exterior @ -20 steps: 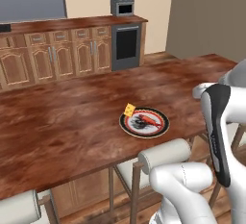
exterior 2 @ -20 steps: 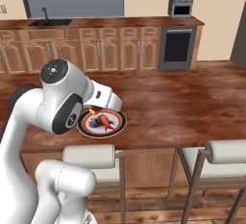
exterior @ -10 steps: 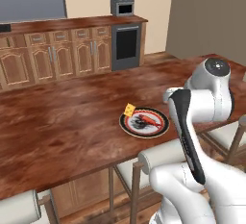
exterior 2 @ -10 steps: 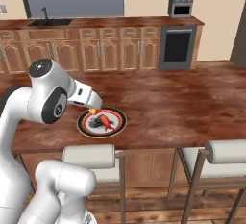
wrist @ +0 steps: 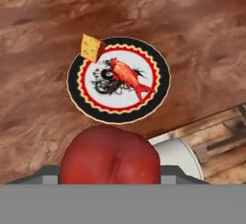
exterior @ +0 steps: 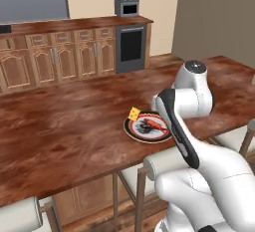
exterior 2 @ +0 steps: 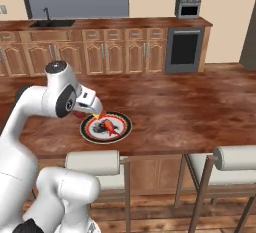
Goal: Take the cheese, fish, and bell pepper from the fridge and place them on the plate on the dining counter to create an appetizer plate.
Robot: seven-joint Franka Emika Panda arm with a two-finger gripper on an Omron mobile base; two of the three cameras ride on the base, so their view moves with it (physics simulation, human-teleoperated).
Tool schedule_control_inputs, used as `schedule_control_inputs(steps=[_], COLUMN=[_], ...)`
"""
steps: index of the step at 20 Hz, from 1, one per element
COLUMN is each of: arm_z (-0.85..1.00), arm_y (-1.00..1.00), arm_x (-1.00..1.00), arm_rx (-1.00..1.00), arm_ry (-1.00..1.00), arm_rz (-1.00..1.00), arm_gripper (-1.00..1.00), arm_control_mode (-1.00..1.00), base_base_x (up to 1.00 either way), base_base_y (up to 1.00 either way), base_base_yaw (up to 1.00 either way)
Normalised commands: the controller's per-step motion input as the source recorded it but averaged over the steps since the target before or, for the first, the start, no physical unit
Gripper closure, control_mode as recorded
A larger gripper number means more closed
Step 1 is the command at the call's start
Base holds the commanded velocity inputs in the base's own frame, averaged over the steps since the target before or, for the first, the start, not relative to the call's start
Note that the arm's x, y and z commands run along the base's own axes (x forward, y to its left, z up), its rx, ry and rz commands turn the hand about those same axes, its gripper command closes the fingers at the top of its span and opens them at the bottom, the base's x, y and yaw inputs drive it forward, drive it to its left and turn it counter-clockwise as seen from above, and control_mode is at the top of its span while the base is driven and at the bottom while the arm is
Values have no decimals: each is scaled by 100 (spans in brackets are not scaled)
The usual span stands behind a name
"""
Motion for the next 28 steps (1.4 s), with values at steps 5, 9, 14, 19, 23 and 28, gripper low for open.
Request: schedule_control_inputs(steps=[5,9,14,19,23,28], arm_z=[-39,-39,-37,-42,-52,-55], arm_y=[12,26,12,0,0,0], arm_x=[61,62,59,47,46,42], arm_rx=[15,1,0,0,0,0], arm_ry=[21,13,1,0,0,2], arm_rz=[9,3,-1,-3,-2,-1], arm_gripper=[100,100,100,100,100,100], arm_control_mode=[-100,-100,-100,-100,-100,-100], base_base_x=[0,0,0,0,0,0], base_base_y=[0,0,0,0,0,0], base_base_yaw=[0,0,0,0,0,0])
